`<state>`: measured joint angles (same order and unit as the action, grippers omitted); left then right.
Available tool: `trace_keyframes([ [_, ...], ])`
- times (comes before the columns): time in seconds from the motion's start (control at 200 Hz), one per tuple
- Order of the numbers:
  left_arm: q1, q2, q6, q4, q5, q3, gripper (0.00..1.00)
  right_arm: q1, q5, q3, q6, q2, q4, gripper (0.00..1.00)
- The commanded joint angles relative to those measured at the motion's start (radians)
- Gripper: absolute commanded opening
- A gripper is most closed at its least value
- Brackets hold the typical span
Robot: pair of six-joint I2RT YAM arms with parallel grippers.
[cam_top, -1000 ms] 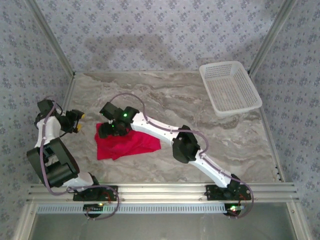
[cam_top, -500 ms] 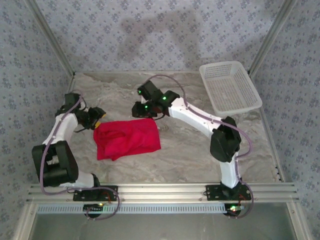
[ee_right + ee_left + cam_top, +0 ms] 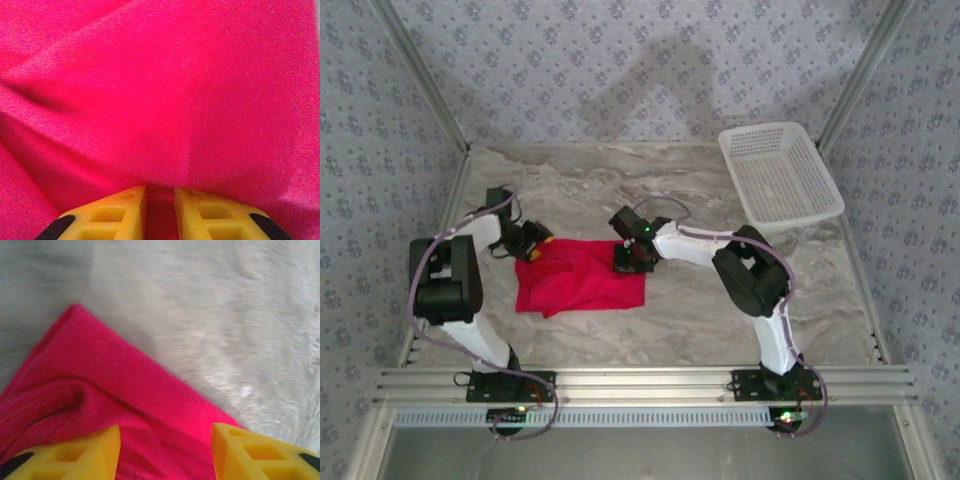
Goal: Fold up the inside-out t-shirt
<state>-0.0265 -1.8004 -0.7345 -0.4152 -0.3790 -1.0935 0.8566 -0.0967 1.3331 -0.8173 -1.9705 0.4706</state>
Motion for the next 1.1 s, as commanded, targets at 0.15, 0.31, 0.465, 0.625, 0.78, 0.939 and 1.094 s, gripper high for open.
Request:
trace_keyframes([
  [0.15, -0.22, -0.257, 0.066, -0.03, -0.157, -0.415, 0.51, 0.188, 0.219, -0.044, -0.069, 0.202, 0.228, 0.3],
  [0.31, -0.172, -0.189, 0.149, -0.159, -0.208, -0.559, 0.55, 0.11, 0.196, -0.08, 0.026, 0.301, 0.177, 0.4],
  [0.465, -0.087, -0.035, 0.132, -0.211, -0.169, -0.444, 0.56, -0.025, 0.022, -0.101, 0.127, 0.255, 0.011, 0.4],
  [0.625, -0.027, 0.133, 0.124, -0.168, -0.098, -0.191, 0.56, -0.051, -0.027, 0.018, 0.132, 0.144, 0.058, 0.38],
  [0.78, 0.001, 0.178, 0.117, -0.099, -0.106, -0.056, 0.57, -0.014, 0.009, 0.02, 0.058, 0.158, 0.193, 0.39],
  [0.939, -0.017, 0.102, 0.1, -0.003, -0.153, -0.078, 0.57, 0.088, -0.01, -0.108, -0.013, 0.217, 0.181, 0.4],
  [1.094, -0.018, -0.019, 0.13, 0.049, -0.154, -0.137, 0.57, 0.101, -0.049, -0.194, -0.046, 0.158, 0.085, 0.39],
])
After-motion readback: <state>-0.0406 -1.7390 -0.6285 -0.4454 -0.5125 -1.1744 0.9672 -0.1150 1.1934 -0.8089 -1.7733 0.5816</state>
